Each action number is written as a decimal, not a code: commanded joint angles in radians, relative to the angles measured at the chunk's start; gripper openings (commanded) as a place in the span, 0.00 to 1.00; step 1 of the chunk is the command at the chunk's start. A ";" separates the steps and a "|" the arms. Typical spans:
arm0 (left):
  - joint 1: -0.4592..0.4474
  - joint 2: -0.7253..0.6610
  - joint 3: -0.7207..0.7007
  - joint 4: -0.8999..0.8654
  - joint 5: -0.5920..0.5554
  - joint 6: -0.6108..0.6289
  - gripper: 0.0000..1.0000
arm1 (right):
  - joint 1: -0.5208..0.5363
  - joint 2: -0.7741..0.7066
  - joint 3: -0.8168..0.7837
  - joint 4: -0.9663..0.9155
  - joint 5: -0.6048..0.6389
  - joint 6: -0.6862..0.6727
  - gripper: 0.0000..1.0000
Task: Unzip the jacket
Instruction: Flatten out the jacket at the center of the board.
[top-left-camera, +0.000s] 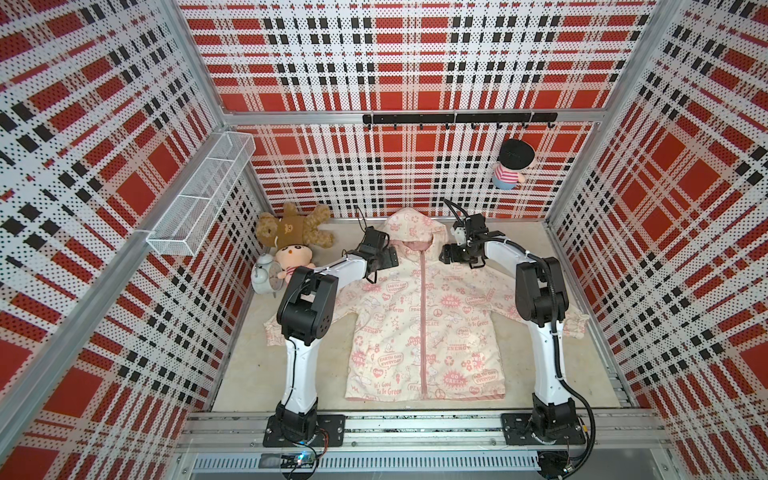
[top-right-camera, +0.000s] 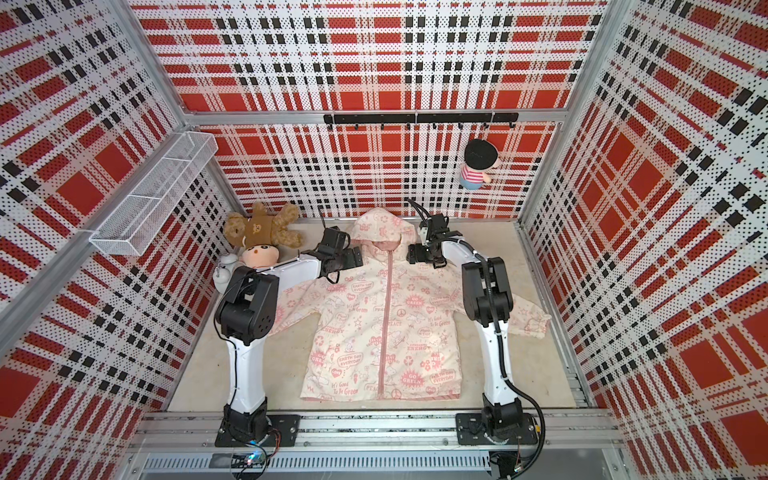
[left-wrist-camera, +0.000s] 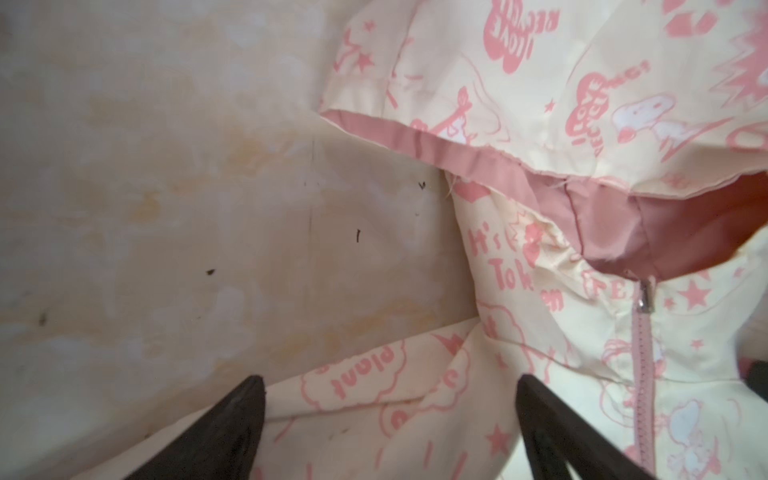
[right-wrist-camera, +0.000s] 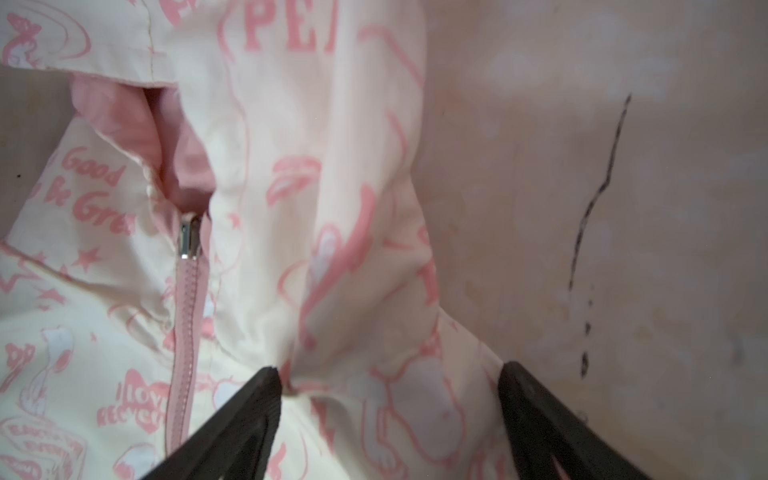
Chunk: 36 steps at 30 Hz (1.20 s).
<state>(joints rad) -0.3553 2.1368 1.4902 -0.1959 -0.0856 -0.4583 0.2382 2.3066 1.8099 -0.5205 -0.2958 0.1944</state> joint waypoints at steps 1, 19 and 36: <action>0.017 0.047 0.039 -0.046 0.027 0.041 0.94 | -0.010 -0.055 -0.081 0.043 -0.069 -0.037 0.86; 0.058 -0.005 -0.235 0.005 0.155 -0.010 0.15 | -0.047 -0.145 -0.309 0.063 -0.067 -0.053 0.56; 0.033 -0.328 -0.498 0.110 0.059 -0.065 0.14 | 0.036 -0.346 -0.292 0.050 0.104 -0.143 0.74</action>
<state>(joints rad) -0.3206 1.8523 0.9726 -0.0109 0.0242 -0.5201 0.2573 1.9972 1.4189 -0.4793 -0.2310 0.1062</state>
